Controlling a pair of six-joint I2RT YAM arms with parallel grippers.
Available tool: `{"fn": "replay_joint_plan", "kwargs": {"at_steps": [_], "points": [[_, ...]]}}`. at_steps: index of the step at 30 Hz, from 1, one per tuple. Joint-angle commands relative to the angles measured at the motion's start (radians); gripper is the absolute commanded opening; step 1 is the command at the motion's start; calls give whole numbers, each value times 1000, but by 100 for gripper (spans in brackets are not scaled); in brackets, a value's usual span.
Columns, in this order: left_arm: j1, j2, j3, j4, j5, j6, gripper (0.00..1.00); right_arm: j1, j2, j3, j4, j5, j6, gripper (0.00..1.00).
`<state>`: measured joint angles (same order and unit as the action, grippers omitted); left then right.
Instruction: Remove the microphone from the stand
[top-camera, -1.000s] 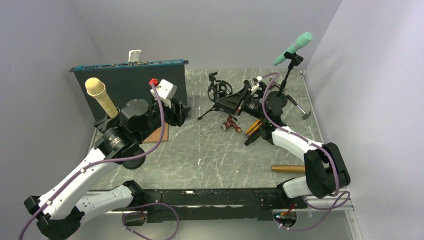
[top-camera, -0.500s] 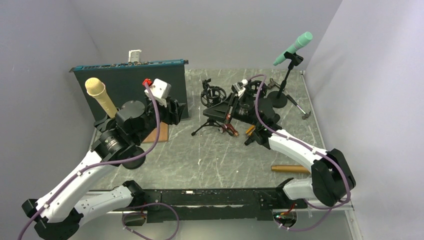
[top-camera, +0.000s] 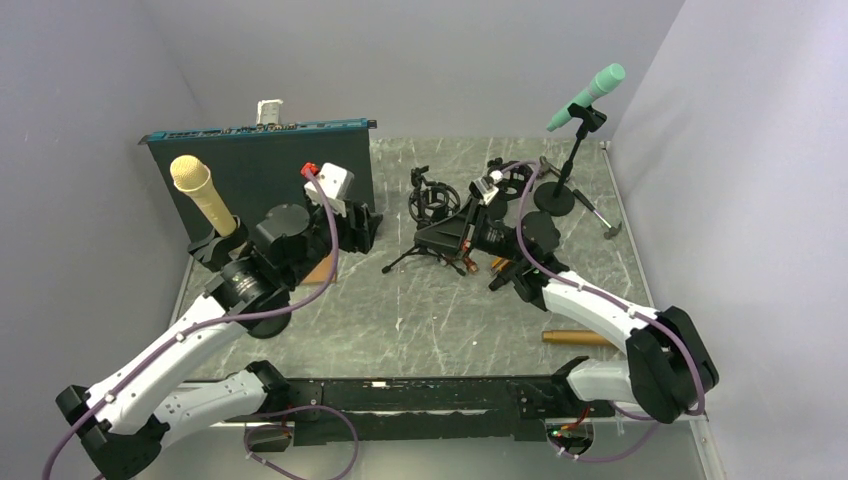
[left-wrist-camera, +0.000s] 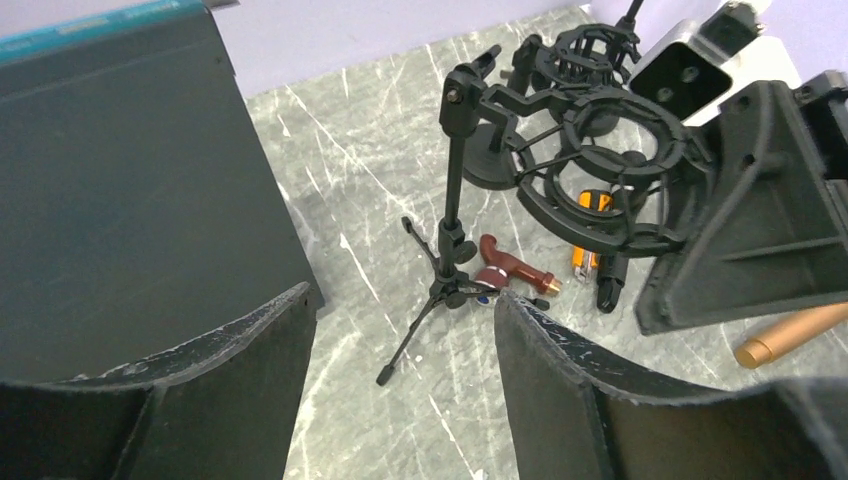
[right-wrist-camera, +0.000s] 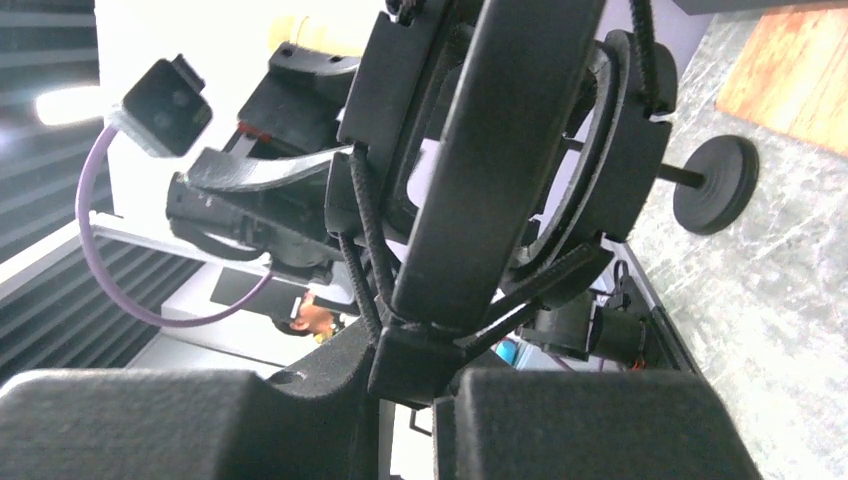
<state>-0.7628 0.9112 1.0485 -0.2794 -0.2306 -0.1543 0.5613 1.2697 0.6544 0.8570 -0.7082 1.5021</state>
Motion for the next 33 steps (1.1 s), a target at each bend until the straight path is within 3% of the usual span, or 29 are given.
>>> {"fn": "replay_joint_plan", "kwargs": {"at_steps": [1, 5, 9, 16, 23, 33], "points": [[1, 28, -70, 131, 16, -88, 71, 3, -92, 1, 76, -24, -27, 9], [43, 84, -166, 275, 65, -145, 76, -1, -81, 0, 150, -58, 16, 10], [219, 152, -300, 637, 443, -223, 78, 0, -45, 0, 253, -69, 77, 11], [255, 330, -257, 819, 744, -92, 68, -1, -44, -45, 347, -65, 128, 12], [254, 472, -196, 1014, 872, -141, 64, -1, -114, -47, 238, -67, 55, 14], [219, 563, -61, 912, 791, -47, 33, 0, -172, -84, 155, -49, -6, 24]]}}
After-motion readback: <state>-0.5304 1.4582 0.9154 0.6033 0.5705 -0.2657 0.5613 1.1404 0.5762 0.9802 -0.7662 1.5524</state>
